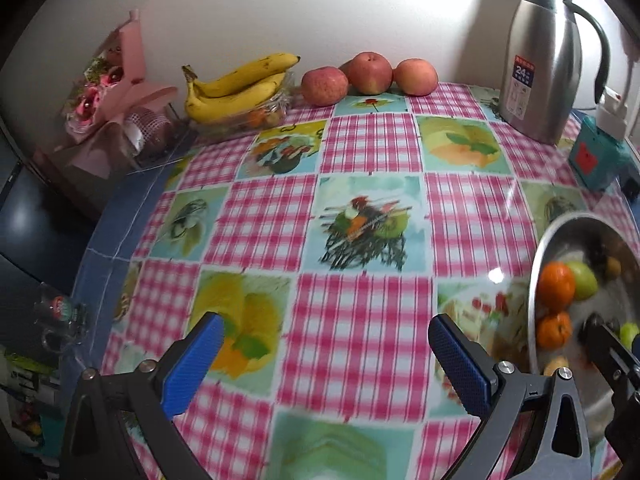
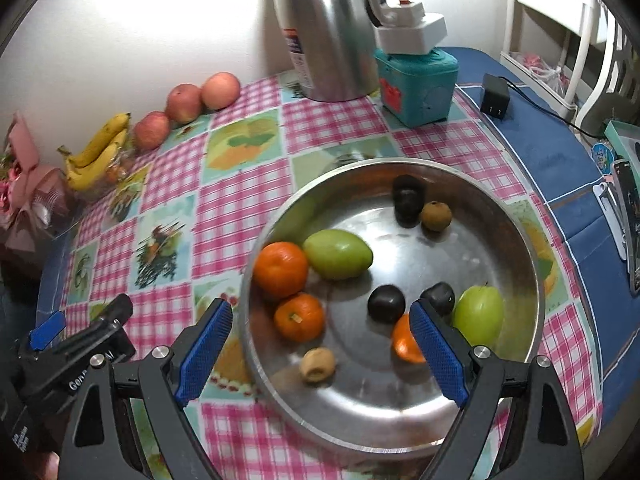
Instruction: Organize fruits
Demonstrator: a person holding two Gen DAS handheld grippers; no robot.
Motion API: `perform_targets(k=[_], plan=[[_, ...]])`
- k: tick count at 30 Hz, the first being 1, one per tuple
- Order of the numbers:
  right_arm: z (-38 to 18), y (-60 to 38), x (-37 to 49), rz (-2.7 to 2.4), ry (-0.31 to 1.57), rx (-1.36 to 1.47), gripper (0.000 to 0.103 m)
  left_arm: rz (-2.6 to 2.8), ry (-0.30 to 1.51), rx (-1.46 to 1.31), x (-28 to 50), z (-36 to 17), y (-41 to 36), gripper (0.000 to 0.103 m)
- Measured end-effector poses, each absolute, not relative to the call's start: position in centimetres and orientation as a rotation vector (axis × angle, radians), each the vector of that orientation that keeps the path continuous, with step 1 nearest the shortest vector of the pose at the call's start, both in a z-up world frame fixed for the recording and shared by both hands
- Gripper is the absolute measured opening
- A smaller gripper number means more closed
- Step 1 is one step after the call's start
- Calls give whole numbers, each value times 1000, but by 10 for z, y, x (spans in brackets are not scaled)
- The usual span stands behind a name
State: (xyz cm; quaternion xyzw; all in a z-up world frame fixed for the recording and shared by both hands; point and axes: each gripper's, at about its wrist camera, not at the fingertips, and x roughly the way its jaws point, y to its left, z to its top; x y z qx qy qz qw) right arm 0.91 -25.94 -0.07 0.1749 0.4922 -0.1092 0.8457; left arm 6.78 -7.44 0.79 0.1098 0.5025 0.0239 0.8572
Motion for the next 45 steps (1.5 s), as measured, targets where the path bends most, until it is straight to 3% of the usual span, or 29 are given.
perform_targets(k=[11, 23, 45], plan=[[-2, -235, -32, -232, 1087, 323, 91, 40, 1005, 319, 9, 15, -51, 103], [-1, -229, -43, -268, 1115, 264, 90, 35, 1104, 256, 10, 5, -37, 103], [-6, -228, -41, -276, 1142, 241, 90, 34, 1107, 237, 12, 6, -35, 103]])
